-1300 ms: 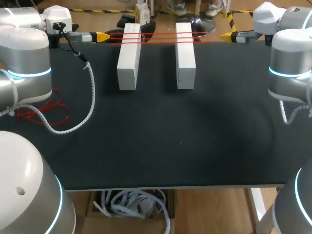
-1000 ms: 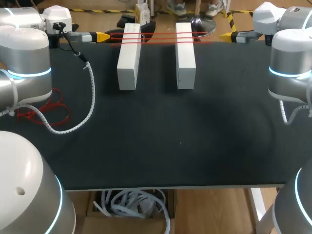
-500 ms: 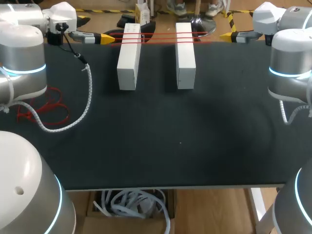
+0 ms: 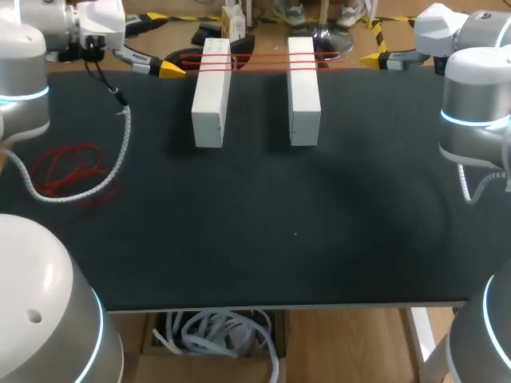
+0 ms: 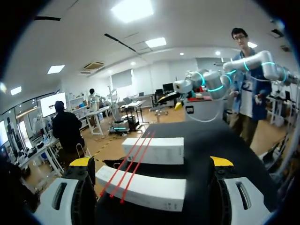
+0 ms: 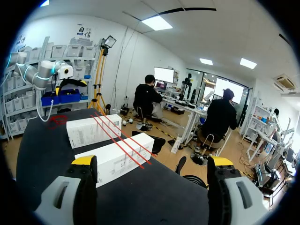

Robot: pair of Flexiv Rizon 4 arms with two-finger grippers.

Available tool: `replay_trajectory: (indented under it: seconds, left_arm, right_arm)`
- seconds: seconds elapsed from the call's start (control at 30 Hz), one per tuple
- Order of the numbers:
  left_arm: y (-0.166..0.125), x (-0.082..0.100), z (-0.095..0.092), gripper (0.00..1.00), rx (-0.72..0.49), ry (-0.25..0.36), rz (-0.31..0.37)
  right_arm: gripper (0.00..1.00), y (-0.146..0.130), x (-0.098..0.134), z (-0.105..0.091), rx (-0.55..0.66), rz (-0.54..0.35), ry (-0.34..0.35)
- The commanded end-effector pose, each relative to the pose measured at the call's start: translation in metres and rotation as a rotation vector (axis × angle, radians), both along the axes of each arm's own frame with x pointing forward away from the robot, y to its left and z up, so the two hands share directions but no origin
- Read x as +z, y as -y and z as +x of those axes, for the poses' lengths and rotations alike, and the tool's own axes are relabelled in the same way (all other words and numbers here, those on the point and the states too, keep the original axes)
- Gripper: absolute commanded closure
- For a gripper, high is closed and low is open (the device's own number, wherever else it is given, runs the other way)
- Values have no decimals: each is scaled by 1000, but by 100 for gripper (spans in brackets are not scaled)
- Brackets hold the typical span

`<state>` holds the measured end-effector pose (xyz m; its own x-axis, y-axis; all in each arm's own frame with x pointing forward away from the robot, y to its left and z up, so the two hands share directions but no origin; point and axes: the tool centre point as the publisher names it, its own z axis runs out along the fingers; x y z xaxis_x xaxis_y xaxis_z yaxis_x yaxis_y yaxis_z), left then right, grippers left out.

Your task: Grab the tape and strap the tape.

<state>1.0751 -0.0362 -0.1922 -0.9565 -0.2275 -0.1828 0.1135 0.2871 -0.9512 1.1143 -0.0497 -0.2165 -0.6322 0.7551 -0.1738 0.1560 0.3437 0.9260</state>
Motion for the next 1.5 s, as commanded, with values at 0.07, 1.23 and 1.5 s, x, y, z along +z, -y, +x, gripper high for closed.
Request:
replay_trajectory:
  seconds: [0.07,1.23,1.5]
  left_arm:
    - [-5,-4,8,0,-247,0,6]
    - [-10,-100,38,72,-172,-48,-123]
    - [-10,-107,51,71,-179,-48,-119]
  right_arm:
    - [0,0,0,0,1,0,0]
    - [0,0,0,0,1,0,0]
    - [0,0,0,0,1,0,0]
